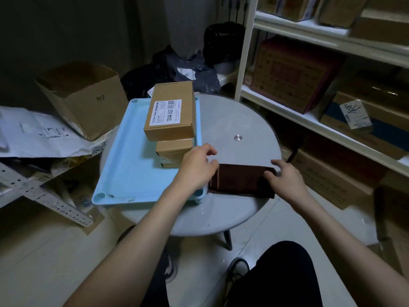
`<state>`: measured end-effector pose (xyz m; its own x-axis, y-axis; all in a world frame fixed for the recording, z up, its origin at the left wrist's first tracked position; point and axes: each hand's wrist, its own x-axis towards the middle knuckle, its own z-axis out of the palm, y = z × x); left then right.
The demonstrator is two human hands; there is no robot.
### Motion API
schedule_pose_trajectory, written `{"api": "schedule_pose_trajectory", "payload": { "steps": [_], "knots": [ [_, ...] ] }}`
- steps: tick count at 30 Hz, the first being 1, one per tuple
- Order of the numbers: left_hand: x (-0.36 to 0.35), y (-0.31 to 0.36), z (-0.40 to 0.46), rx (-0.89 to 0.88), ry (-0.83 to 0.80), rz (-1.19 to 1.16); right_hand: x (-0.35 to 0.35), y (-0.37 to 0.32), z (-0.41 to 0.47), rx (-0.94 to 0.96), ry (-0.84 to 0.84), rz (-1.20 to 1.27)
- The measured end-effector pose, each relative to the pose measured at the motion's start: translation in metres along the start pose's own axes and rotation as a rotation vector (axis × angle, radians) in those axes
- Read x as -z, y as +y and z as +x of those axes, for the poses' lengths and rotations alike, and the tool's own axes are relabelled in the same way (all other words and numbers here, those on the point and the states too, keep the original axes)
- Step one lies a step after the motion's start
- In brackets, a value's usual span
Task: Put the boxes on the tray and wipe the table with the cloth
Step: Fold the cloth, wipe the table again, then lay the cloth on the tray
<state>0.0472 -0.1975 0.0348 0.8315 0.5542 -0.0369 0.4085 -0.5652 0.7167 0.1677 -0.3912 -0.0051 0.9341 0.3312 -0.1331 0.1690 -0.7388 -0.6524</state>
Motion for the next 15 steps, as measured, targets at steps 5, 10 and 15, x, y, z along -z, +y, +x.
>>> {"api": "schedule_pose_trajectory", "payload": {
  "steps": [5,10,15],
  "knots": [
    [0.020,-0.025,-0.003,0.038,0.030,0.081,-0.031,-0.022,-0.005,0.039,0.000,-0.343],
    [0.023,-0.047,-0.004,0.101,-0.026,0.329,-0.084,-0.045,-0.018,0.009,-0.068,-0.587],
    [0.011,-0.061,-0.004,0.130,-0.091,0.378,-0.071,-0.029,0.011,0.380,-0.242,-0.666]
  ]
}}
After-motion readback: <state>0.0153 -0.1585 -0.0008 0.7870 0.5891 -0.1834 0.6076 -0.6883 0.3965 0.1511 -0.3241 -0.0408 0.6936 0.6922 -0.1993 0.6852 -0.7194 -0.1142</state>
